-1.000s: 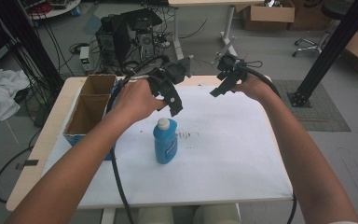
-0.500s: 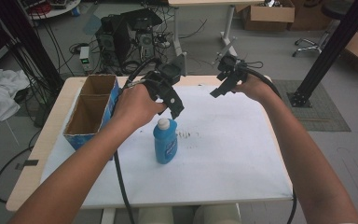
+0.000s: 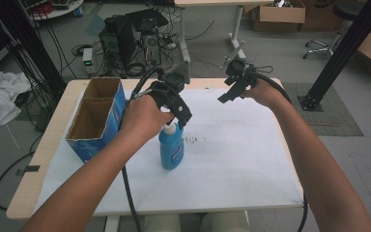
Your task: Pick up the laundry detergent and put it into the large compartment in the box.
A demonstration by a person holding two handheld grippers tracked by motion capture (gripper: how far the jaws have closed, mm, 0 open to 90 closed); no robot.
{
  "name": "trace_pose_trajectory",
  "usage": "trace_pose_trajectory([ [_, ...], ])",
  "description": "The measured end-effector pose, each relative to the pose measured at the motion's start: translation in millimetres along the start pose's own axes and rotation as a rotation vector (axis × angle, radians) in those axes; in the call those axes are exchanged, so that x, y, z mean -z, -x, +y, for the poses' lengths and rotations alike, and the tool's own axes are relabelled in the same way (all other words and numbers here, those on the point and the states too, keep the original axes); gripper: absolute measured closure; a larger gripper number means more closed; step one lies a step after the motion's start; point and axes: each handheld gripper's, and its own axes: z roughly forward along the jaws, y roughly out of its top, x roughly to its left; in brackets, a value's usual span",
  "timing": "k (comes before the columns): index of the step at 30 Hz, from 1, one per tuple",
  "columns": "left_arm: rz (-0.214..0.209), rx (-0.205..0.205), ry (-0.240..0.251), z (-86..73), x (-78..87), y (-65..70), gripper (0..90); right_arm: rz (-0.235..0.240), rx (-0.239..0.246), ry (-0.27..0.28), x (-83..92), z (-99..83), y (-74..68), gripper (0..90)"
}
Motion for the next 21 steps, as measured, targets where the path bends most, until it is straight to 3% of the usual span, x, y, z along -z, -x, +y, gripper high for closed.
trace_pose_trajectory([
  [10, -0.006, 0.005, -0.036, -0.3, -12.1, 1.1, 18.4, -0.001, -0.002, -0.002, -1.6, -1.1, -0.8, 16.8],
  [21, -0.013, 0.021, -0.04, -3.0, -27.6, -1.2, 18.4, -0.002, -0.003, -0.002, -1.3, -1.4, -0.6, 16.8],
])
